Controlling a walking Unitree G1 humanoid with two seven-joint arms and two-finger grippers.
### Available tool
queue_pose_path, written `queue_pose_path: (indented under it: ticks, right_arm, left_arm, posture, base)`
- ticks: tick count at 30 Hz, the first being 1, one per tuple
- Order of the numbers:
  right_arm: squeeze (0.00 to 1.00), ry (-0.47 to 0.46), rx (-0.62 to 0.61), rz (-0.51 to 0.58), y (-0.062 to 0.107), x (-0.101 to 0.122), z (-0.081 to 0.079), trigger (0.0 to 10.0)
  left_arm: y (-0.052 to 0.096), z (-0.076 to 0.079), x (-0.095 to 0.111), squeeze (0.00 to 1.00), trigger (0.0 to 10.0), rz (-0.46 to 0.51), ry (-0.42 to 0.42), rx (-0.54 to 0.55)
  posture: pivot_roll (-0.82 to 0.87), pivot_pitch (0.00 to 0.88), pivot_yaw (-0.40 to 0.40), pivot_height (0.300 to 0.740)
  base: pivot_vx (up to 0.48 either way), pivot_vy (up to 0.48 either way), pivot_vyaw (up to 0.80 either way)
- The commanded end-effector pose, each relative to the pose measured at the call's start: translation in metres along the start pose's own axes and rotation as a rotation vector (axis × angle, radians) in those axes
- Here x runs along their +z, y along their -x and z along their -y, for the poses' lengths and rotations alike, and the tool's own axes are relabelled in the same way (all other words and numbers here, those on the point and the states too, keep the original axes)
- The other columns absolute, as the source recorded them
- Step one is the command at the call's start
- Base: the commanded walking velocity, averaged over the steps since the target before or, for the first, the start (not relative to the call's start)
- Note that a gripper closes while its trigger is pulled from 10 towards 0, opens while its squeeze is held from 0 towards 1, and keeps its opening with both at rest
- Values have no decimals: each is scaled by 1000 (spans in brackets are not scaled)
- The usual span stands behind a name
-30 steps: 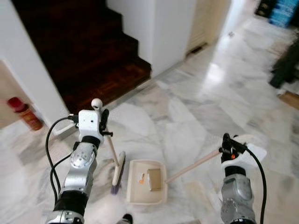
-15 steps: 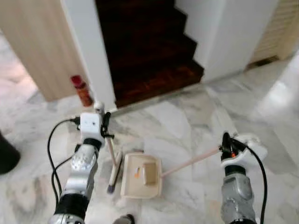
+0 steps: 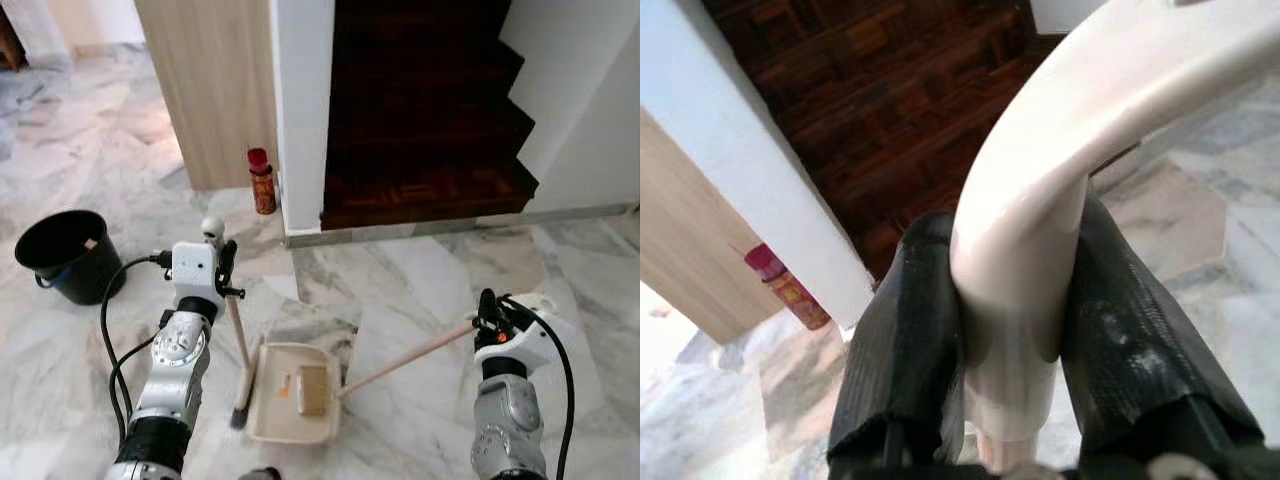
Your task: Sweep floor
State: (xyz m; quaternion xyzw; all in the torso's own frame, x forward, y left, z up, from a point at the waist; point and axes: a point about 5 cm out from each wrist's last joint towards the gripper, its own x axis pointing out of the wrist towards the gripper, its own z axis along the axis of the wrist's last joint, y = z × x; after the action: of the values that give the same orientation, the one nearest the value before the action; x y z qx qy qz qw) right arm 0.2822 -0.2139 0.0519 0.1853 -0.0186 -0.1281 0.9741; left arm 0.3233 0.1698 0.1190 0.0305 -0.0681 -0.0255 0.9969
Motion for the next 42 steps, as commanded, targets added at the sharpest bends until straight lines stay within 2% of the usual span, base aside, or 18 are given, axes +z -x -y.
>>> queue_pose_path:
  ticks: [1, 42]
  right_arm:
    - [0, -23, 3, 32, -3, 7, -2, 10000]
    - [0, -33, 9, 33, -5, 9, -4, 10000]
  left_arm:
    - [-3, 0, 12, 0, 10000, 52, 8, 0]
    - [-4, -2, 15, 0, 10000, 59, 19, 16]
  posture:
    - [133, 68, -51, 740]
    - [140, 106, -62, 740]
  base:
    - [0, 307, 0]
    - [0, 350, 0]
